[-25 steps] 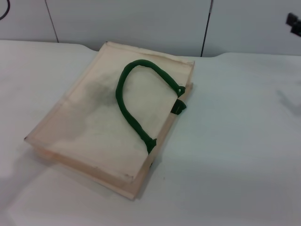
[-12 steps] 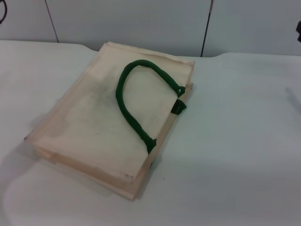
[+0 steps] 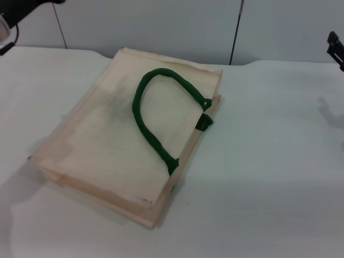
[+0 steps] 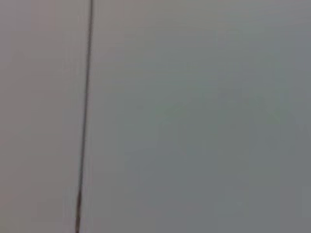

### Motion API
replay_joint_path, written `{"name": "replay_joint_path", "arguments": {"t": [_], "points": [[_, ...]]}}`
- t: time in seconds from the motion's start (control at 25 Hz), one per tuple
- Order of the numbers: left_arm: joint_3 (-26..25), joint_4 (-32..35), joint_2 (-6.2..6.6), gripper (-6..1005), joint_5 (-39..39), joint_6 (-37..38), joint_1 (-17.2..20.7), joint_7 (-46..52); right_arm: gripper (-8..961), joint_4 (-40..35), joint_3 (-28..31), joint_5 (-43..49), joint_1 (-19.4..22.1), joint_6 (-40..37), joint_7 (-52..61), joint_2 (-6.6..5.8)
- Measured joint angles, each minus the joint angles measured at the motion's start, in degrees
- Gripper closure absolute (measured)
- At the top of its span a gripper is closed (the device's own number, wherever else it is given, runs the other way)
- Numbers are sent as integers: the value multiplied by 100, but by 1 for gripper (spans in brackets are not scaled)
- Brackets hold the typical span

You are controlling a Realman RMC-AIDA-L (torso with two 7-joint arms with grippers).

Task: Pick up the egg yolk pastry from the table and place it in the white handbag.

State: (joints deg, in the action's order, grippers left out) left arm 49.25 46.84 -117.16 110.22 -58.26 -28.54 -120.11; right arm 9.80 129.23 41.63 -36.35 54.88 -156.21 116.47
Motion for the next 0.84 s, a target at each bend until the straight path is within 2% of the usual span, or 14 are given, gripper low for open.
{"name": "replay_joint_path", "arguments": {"t": [0.16,0.32,0.68,0.84], "points": [[35,-207,-11,523,216,15,-29,-277,194,-393,-22,-565,-120,89,-431,9],[82,-370,-3,543,330,-29,-43,-593,194,-697,0,-691,-242,237,-794,-1],[294,-403,14,565,402,-71,-57,-924,194,-709,110,-792,-302,263,-844,-4],[277,-564,1,565,916,-2,-56,-1021,194,-740,118,-1064,-313,301,-882,13]]}}
